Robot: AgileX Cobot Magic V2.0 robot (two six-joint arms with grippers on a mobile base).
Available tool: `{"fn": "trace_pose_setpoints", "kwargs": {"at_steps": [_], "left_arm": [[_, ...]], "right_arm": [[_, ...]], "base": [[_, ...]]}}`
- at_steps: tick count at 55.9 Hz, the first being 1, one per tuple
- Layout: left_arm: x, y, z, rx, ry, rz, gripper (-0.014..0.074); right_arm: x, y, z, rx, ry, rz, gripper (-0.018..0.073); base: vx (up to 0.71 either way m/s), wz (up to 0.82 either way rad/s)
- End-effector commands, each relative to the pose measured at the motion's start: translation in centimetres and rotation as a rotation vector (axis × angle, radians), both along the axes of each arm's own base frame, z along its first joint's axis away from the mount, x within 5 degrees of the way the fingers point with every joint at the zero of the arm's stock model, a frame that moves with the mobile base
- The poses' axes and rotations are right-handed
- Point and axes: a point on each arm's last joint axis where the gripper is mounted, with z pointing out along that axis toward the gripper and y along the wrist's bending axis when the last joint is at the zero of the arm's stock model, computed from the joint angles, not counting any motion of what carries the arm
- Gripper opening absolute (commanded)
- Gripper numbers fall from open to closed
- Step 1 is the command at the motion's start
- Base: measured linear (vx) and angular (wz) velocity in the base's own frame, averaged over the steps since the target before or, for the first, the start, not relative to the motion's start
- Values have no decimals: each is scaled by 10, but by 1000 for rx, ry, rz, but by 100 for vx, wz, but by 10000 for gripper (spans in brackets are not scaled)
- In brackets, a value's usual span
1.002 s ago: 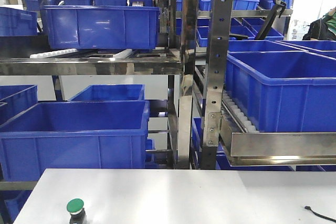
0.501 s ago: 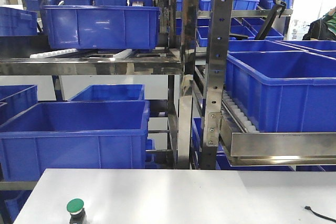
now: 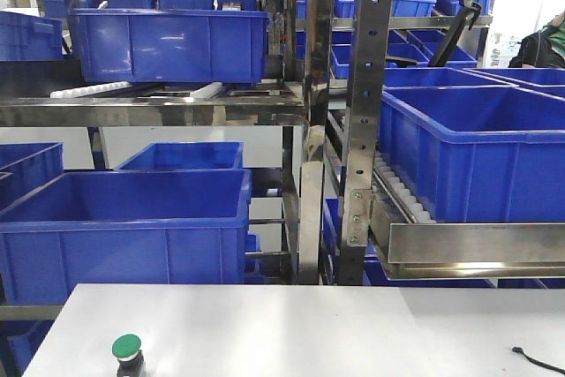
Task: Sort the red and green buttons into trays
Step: 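Lower the left gripper around the green-capped button and close it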
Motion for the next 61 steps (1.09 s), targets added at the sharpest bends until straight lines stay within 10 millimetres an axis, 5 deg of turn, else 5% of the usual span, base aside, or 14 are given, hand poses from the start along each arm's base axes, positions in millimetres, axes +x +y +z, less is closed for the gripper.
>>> {"fn": "trace_pose_setpoints", "kwargs": {"at_steps": [1,6,13,24,44,46,61], "left_arm": [[-4,1,22,-26,-127,10,494],[-4,1,22,-26,-128,11,494],[-1,1,20,-27,-143,16,494],[20,2,-19,-20,-105,43,494],[71,-34,-155,87,182,-98,494],[83,-42,-181,42,210,-124,494],[100,-56,-218,0,116,-222,494]], "right_arm": [[17,3,26,76,-280,18,506],[20,6,24,75,-281,46,365],[19,9,23,80,-279,84,-15],[16,11,23,90,-269,102,-13],[16,11,23,92,-268,105,-12],[16,11,23,92,-268,105,-12],[16,11,23,92,-268,102,-12]], "base": [[0,0],[0,0],[0,0],[0,0],[0,0],[0,0],[0,0]]}}
